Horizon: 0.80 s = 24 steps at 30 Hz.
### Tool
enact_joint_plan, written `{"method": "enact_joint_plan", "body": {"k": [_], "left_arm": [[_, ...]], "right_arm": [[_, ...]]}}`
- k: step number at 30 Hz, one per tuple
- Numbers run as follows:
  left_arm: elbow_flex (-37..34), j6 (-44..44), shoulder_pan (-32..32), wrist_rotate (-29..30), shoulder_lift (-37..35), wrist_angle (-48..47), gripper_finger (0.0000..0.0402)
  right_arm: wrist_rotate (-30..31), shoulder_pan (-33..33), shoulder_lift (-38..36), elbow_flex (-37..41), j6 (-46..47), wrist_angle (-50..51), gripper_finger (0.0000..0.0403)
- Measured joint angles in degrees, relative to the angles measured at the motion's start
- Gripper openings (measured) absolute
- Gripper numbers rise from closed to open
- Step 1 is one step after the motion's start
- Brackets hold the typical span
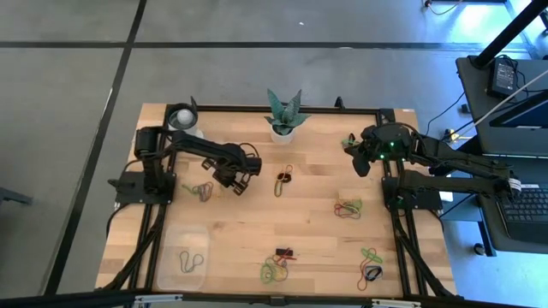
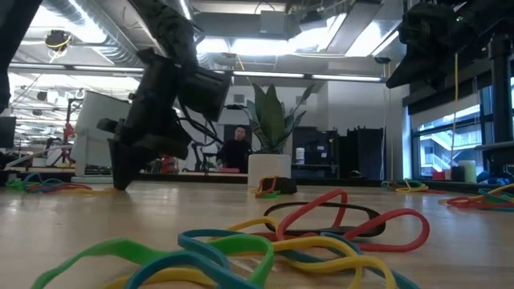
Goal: Pick and place rubber bands into bin
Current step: Put the yellow rubber band into the transparent bin
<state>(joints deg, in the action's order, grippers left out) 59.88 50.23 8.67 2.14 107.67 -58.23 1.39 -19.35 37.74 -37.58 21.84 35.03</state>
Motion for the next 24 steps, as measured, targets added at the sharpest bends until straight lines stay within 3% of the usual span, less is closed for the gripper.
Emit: {"method": "enact_joint_plan", "body": {"k": [10,24], "left_arm": [[-0.45,8.96,-1.21,4.88,-12.85,-2.36,0.0001],[-0.25,20.45,-11.80,14.17,-33.75,-2.96,0.0002]], "right_arm": [[-0.04,0.00,0.00,0.00,-3.69,0.02,0.0005],[-0.10,0.02,0.00,0.00,-4.36,0.02,0.0005]]}}
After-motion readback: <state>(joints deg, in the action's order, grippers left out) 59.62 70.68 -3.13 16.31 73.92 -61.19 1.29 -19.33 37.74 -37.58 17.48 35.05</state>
